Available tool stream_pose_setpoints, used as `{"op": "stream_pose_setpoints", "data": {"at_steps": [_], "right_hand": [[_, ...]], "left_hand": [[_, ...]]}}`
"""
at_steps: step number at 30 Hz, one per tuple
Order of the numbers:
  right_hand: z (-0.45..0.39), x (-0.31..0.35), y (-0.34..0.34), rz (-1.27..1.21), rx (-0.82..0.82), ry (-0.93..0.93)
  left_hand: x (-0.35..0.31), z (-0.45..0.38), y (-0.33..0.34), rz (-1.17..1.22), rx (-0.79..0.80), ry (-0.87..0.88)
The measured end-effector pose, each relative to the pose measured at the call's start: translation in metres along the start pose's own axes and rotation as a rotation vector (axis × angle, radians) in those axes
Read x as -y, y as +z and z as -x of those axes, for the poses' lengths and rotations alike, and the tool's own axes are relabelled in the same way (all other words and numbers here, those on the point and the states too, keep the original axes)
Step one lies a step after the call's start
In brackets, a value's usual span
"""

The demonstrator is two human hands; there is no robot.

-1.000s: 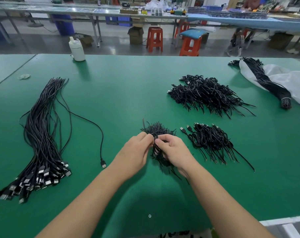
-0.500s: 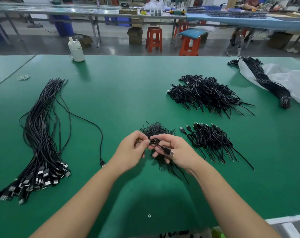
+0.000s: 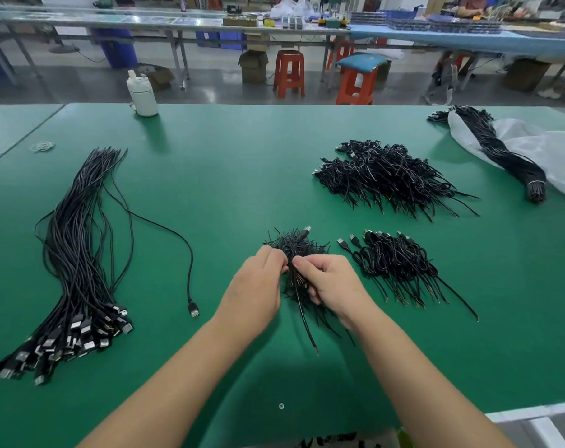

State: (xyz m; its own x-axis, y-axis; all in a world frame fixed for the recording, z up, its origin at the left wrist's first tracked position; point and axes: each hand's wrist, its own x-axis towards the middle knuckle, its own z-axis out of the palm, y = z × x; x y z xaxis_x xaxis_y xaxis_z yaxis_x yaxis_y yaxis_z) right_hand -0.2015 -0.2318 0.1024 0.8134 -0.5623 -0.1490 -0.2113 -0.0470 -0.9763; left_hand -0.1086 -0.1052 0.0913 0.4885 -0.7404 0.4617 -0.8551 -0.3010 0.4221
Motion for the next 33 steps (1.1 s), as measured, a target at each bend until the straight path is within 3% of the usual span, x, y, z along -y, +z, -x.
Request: {"op": "stream_pose_setpoints", "data": {"at_steps": [3,6,9,12,16,21,25,28,33], "right_hand": [[0.003,0.000,0.001,-0.026,0.051,0.025],[0.006,0.002,-0.001,0.006,0.130,0.028],[0.007,0.002,-0.001,0.133,0.218,0.034],[0.007,0.001,-0.002,0.104,0.292,0.035],[0.006,-0.007,-0.007,0.012,0.293,0.002],[-0.001,-0.012,-0.011,0.097,0.265,-0.026],[-0.007,-0.017,-0.026,0.564,0.104,-0.095],[-0.020,-0.023,-0.050,1.042,-0.080,-0.122],[-0.049,-0.033,-0.097,1.376,-0.262,0.068]], "left_hand": [[0.006,0.001,0.001,-0.147,0.005,0.181],[0.014,0.004,0.001,-0.138,0.000,0.291],[0.017,0.010,0.005,-0.112,0.009,0.316],[0.020,0.011,0.009,-0.089,0.004,0.319],[0.021,0.008,0.010,-0.076,-0.003,0.286],[0.023,0.003,0.017,-0.045,-0.059,0.310],[0.047,0.008,0.027,-0.032,-0.117,0.125],[0.085,0.021,0.030,-0.186,-0.058,-0.029],[0.119,0.035,0.033,-0.327,0.081,-0.252]]}}
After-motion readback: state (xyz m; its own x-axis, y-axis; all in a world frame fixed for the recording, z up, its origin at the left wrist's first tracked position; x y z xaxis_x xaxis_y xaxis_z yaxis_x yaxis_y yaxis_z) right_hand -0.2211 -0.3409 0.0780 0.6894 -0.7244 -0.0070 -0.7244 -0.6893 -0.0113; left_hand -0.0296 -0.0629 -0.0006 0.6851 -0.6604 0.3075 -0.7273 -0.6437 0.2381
